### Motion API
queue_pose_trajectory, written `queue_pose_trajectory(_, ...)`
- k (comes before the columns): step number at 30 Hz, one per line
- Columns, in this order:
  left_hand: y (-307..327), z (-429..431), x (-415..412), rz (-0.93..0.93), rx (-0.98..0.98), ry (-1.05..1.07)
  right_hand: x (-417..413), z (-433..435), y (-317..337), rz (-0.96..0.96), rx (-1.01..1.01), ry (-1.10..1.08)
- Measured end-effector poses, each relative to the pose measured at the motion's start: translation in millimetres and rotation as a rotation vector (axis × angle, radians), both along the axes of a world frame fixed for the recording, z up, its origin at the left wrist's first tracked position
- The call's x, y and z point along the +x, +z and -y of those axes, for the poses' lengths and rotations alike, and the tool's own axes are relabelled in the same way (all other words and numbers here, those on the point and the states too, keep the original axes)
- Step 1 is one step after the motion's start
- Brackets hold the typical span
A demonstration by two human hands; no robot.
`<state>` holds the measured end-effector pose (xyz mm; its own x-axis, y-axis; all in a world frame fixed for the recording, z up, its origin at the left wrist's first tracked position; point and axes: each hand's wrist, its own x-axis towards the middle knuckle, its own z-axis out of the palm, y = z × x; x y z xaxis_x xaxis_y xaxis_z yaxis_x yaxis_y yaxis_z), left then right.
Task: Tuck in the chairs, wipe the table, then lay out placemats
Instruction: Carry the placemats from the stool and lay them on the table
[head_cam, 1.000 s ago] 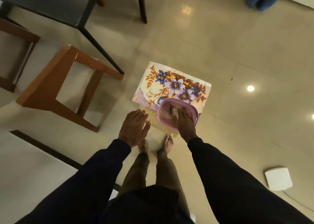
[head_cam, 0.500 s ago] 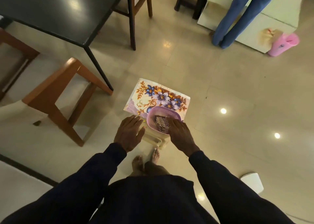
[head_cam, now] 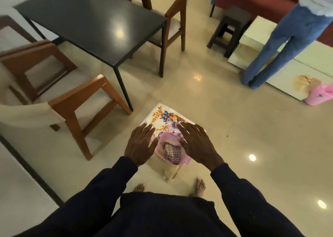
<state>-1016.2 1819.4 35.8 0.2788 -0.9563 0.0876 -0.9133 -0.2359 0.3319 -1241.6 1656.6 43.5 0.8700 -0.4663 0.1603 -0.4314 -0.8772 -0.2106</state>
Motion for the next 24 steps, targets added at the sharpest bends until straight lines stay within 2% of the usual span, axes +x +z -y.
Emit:
queue_pose_trajectory(5, -4, 23, -67, -0.026, -0.056, 0.168, -28, 54, 1, 0.029, 0.021, 0.149)
queue_pose_trajectory(12, 11, 49, -149, 0.091, -0.091, 0.352, -57, 119, 9, -0.058, 0.022, 0.35)
queue_pose_trajectory(24, 19, 71, -171, 0.118, -0.123, 0.57, -28, 156, 17, -0.006, -0.035, 0.548)
